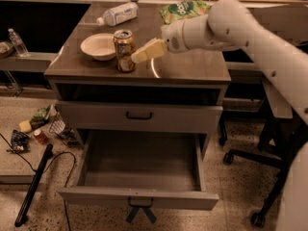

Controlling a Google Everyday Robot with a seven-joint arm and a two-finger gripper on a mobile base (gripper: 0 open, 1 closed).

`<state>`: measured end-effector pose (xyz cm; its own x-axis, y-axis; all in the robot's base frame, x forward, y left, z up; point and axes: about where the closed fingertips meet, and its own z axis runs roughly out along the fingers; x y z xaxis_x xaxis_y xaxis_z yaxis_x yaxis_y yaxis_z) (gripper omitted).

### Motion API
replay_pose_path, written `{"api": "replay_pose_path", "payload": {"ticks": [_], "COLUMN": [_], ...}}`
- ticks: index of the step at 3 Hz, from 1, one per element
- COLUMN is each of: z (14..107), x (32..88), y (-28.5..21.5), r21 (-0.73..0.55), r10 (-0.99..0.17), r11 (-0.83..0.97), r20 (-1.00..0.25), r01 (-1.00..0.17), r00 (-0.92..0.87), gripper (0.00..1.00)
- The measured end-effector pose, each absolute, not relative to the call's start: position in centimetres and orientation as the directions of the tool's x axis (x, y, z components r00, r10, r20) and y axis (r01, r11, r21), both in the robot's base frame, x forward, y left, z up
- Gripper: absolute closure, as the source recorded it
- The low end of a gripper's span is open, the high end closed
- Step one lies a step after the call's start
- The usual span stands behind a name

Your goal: Move orange can near paper bowl

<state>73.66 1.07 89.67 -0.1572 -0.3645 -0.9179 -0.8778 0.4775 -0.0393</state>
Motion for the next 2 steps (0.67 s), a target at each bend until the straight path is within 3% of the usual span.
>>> {"api": "replay_pose_path", "payload": {"ticks": [1, 2], "z": [92.17, 92.17], "x": [73.95, 73.95], "y": [-5.20, -5.20], "r21": [-0.081, -0.081], "r10": [-0.366, -0.366], "r11": [0.579, 0.579], "r20": [-0.915, -0.915], "r01": [-0.811, -0.811], "r00": [-0.171, -0.171], "gripper": [0.00, 0.00]}}
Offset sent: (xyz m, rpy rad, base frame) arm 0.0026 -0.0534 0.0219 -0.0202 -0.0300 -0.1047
